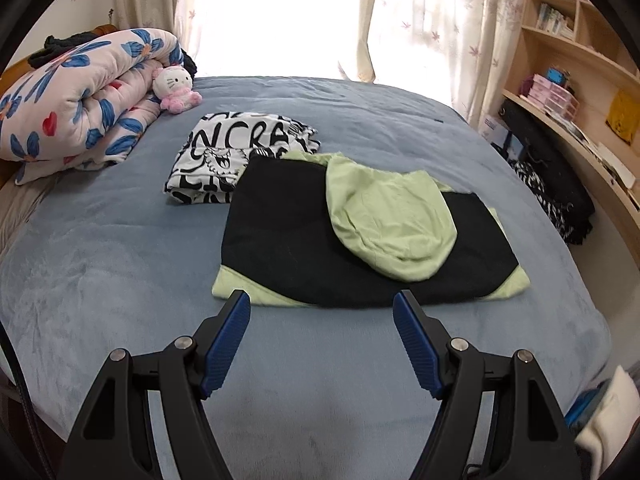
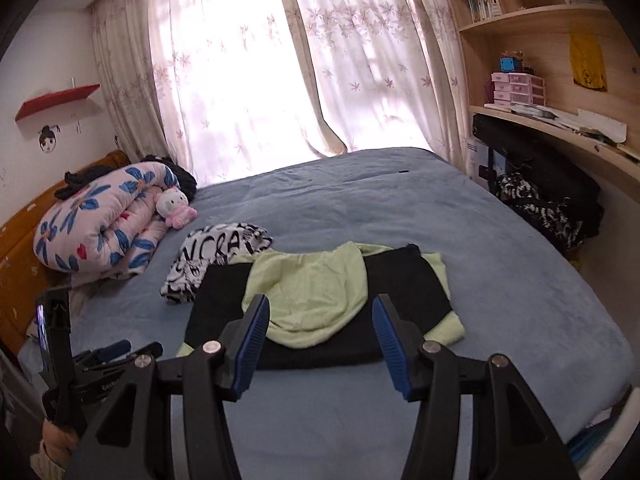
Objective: Fold large clothes
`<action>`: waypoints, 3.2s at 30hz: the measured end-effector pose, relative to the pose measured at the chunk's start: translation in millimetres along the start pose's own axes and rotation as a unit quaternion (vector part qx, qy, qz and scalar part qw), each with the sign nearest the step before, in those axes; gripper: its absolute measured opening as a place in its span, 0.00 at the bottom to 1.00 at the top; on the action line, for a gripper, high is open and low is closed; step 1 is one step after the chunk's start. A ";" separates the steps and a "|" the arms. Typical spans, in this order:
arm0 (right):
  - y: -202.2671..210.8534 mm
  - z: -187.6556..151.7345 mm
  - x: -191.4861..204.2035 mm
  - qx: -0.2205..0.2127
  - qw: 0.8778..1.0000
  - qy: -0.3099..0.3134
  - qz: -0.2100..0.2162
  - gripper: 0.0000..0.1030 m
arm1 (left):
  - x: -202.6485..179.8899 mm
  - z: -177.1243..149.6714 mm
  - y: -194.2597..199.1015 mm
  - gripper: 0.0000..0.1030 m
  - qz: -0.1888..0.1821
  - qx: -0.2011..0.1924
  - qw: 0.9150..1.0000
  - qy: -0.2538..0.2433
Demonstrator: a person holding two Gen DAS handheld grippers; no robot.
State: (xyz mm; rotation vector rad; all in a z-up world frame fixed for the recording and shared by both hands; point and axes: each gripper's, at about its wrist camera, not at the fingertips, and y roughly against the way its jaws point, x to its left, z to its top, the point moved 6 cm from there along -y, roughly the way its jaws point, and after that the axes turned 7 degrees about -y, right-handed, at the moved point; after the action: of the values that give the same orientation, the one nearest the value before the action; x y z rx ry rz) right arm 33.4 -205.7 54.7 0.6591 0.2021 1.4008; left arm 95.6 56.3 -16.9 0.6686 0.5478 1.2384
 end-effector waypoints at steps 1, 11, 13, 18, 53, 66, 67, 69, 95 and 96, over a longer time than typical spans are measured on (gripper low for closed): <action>4.0 -4.3 -2.7 -0.002 1.000 0.010 -0.009 0.53 | -4.2 -4.0 0.5 0.70 -0.001 0.002 1.000 -0.001; -49.3 -46.5 -19.3 0.024 0.998 0.033 -0.051 0.57 | -10.2 -42.4 -56.8 0.70 -0.048 0.065 0.996 0.033; -68.5 -55.1 -24.7 0.027 0.998 0.016 -0.048 0.57 | -5.8 -50.1 -73.8 0.70 -0.066 0.079 0.993 0.057; -112.7 -77.1 -30.6 0.044 0.998 0.000 -0.043 0.57 | 5.9 -68.4 -123.8 0.70 -0.136 0.101 0.976 0.138; -347.1 -77.3 52.2 0.098 0.990 0.100 -0.031 0.20 | 78.8 -7.8 -279.1 0.19 -0.112 -0.053 0.954 0.271; -376.5 -117.0 44.8 0.139 0.985 0.104 -0.022 0.19 | 67.8 10.4 -241.5 0.14 -0.021 -0.113 0.978 0.176; -375.8 -117.1 43.4 0.140 0.985 0.100 -0.018 0.19 | 57.9 18.5 -229.1 0.13 -0.007 -0.131 0.980 0.151; -374.1 -116.4 40.3 0.144 0.986 0.088 -0.009 0.19 | 44.6 30.5 -211.0 0.13 0.000 -0.156 0.980 0.124; -239.3 -88.6 -208.4 0.131 0.967 -0.187 -0.111 0.19 | -309.7 74.9 -218.4 0.12 -0.169 -0.114 0.958 -0.203; -238.2 -90.3 -217.0 0.134 0.965 -0.193 -0.116 0.19 | -317.1 67.1 -229.6 0.13 -0.169 -0.094 0.958 -0.213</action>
State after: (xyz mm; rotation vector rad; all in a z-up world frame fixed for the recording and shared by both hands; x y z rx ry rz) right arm 148.3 -390.6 -199.4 1.0830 0.1531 1.0040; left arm 218.4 -304.4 -129.4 0.6256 0.1706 0.7811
